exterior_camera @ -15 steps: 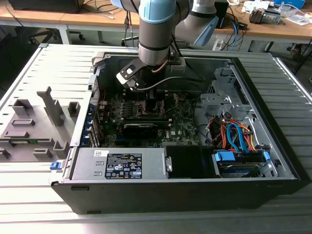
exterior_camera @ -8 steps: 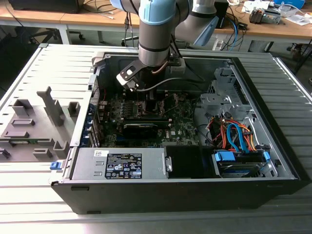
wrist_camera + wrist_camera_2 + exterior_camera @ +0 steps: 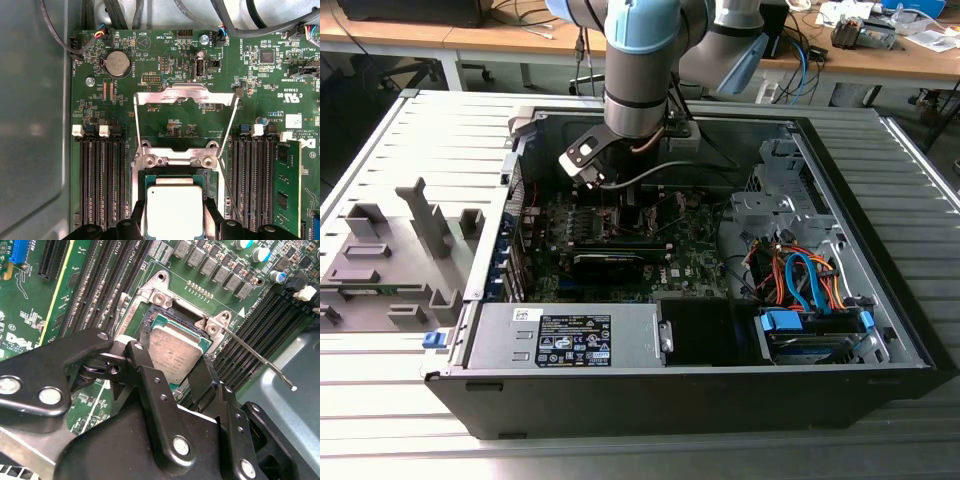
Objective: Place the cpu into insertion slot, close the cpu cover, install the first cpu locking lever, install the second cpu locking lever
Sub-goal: 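Place the cpu into insertion slot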
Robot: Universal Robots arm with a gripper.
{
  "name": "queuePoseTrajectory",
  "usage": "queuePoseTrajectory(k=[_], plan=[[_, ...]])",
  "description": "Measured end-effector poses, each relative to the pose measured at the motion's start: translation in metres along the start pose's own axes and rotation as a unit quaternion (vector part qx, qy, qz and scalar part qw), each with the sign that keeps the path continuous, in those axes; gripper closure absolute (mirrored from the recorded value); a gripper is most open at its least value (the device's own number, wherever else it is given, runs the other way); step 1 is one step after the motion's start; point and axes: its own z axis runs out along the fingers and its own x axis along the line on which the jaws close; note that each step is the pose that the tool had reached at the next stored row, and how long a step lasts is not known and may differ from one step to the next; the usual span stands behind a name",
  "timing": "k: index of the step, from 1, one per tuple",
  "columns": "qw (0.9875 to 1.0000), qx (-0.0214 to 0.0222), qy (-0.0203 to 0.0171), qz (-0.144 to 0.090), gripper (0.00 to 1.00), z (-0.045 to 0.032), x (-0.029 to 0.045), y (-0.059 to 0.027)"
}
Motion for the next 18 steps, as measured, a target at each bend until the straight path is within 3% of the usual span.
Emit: queuePoseTrajectory(k=[18], plan=[[1.0000, 0.0000, -0.0001, 0.000, 0.46, 0.0057, 0.0000, 0.0001]])
